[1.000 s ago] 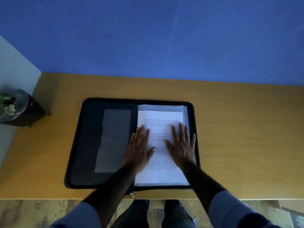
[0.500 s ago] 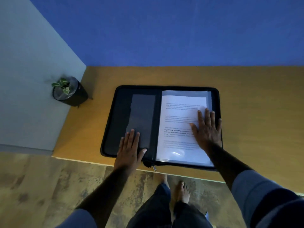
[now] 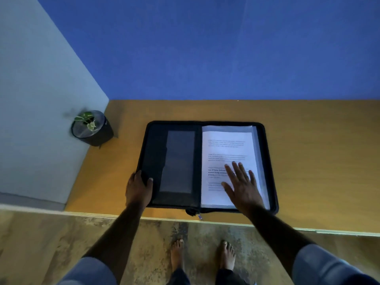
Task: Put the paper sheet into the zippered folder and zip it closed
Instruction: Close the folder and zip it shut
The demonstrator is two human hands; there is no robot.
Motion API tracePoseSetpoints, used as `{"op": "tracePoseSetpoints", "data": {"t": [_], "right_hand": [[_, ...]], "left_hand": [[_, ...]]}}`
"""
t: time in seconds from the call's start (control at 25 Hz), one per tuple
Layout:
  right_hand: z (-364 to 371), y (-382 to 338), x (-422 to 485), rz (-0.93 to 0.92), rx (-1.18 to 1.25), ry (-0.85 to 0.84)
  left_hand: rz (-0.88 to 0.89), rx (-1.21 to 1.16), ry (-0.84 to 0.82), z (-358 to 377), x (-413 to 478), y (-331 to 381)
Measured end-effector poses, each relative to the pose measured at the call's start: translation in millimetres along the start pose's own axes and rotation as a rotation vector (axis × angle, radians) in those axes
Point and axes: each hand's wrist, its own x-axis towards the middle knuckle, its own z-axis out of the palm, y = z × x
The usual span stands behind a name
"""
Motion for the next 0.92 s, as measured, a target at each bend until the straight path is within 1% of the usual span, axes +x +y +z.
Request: {"op": "tracePoseSetpoints", "data": {"t": [0.04, 0.2, 0.28, 0.44, 0.56, 0.64, 0.72, 0.8, 0.88, 0.92], "right_hand": [[0.3, -16.5, 1.5, 0.014, 0.013, 0.007], [6.4, -76.8, 7.2, 0.026, 0.068, -0.023], [9.5, -107.5, 17.7, 0.026, 0.099, -0.029], [7.9, -156.8, 39.8, 0.004, 0.150, -0.025], [-1.5, -194.1, 57.2, -0.098, 0.177, 0.002], [-7.2, -218.1, 69.7, -0.157, 0.189, 0.028], [-12.5, -237.2, 81.3, -0.159, 0.228, 0.051], [-17.6, -250.2, 91.2, -0.129, 0.285, 0.064], [-22.8, -256.0, 99.8, -0.090, 0.358, 0.068], [-25.4, -256.9, 103.2, -0.074, 0.394, 0.069]], "left_hand": [[0.007, -0.024, 0.016, -2.1, 5.5, 1.3], [-0.068, -0.069, 0.048, -11.0, 26.1, -0.2], [-0.132, -0.172, 0.049, -21.0, 41.0, -3.5], [-0.224, -0.465, -0.052, -36.6, 65.9, -4.8], [-0.273, -0.745, -0.204, -55.2, 68.7, -1.2], [-0.244, -0.899, -0.283, -71.1, 66.5, 2.3], [-0.188, -1.052, -0.373, -82.7, 64.3, 5.0], [-0.068, -1.176, -0.503, -93.8, 58.7, 9.9], [0.065, -1.237, -0.623, -102.9, 49.3, 21.0], [0.100, -1.255, -0.669, -106.2, 43.4, 28.1]]}}
